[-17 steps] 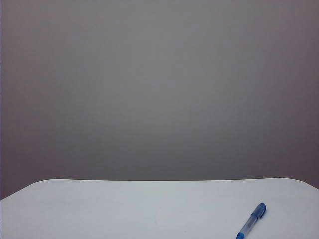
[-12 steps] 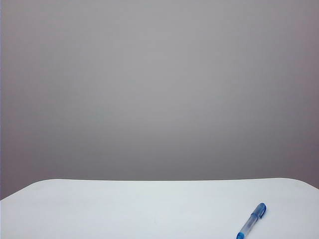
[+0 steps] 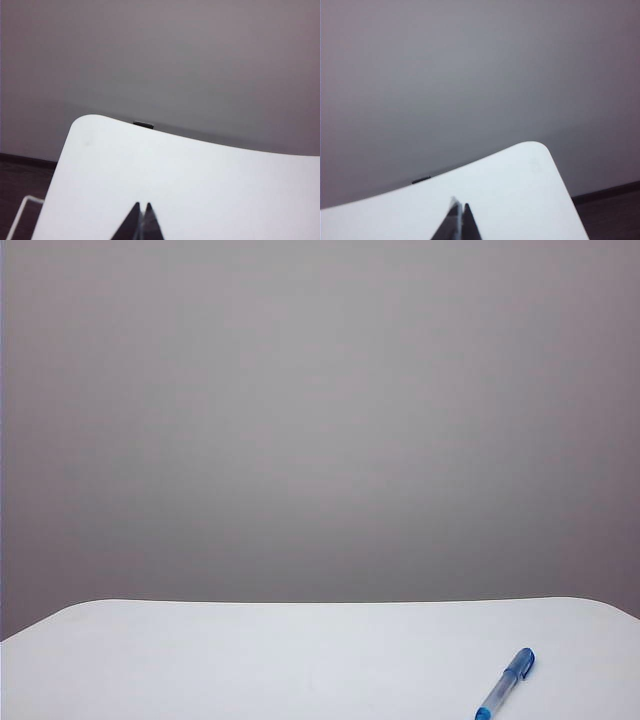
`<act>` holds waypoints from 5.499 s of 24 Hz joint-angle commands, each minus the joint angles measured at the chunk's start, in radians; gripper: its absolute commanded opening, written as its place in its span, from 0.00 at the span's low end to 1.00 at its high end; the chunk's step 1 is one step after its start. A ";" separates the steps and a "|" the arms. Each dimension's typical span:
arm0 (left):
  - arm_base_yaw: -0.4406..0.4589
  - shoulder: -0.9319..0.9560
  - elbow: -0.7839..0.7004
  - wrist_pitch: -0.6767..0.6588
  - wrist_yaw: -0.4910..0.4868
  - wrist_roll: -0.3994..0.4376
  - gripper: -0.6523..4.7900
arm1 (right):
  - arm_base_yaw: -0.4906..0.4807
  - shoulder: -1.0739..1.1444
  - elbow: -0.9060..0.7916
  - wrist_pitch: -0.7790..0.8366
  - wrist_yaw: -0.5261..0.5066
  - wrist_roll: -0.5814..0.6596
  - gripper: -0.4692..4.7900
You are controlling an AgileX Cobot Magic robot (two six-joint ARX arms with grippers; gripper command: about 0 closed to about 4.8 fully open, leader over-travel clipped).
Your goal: Pick up the pen and remove the cap.
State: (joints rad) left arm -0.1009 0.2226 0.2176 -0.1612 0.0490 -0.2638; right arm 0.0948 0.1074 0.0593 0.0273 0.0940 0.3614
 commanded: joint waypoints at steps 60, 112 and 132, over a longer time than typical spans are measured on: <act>-0.106 1.198 0.901 -0.129 0.134 0.492 0.11 | 0.389 1.949 1.120 -0.606 -0.063 0.703 0.63; -0.224 1.212 0.901 0.580 1.111 -0.039 0.92 | 0.492 1.201 1.065 -0.143 -0.780 -0.183 0.09; -0.243 1.218 0.901 0.656 1.099 -0.156 0.26 | 0.492 1.204 1.065 -0.069 -0.740 -0.183 0.09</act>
State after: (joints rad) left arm -0.3428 1.4418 1.1164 0.4965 1.1309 -0.4198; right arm 0.5873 1.3155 1.1202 -0.0860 -0.6552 0.1768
